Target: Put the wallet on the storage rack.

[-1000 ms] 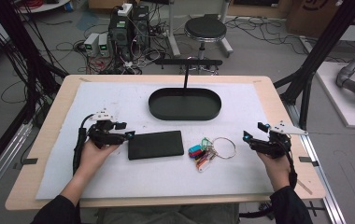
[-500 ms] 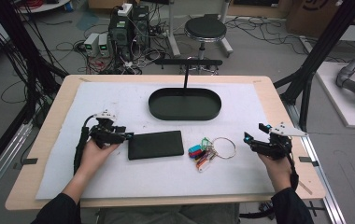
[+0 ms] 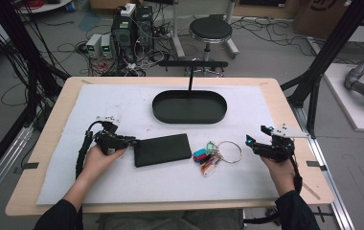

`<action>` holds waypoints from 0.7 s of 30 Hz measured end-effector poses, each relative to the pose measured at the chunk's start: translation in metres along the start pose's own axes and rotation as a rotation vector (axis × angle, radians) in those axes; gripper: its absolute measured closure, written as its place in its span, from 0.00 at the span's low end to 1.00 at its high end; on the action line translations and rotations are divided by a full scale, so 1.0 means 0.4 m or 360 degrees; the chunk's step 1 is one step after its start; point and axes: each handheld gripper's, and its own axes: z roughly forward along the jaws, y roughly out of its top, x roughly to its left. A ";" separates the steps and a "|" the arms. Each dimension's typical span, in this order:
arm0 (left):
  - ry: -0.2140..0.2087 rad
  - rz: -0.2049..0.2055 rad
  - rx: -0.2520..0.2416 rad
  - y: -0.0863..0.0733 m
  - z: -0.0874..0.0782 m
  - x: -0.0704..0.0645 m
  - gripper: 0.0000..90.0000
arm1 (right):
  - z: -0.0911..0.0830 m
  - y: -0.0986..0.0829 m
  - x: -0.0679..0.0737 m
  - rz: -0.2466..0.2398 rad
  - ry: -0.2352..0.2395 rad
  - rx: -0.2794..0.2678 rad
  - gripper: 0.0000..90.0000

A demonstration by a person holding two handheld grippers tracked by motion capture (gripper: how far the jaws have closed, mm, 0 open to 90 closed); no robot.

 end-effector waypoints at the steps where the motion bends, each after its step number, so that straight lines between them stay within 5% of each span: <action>1: 0.0000 0.0000 0.0000 0.000 0.000 0.000 0.68 | 0.000 0.000 0.000 0.0000 0.0000 0.0000 0.31; 8: 0.0028 0.0051 -0.0018 -0.002 -0.002 -0.007 0.73 | 0.012 0.006 0.005 -0.0019 0.0000 -0.0002 0.31; 21: 0.0070 0.0284 -0.0183 -0.007 -0.040 -0.046 0.83 | 0.017 0.016 0.010 -0.0016 0.0008 -0.0025 0.31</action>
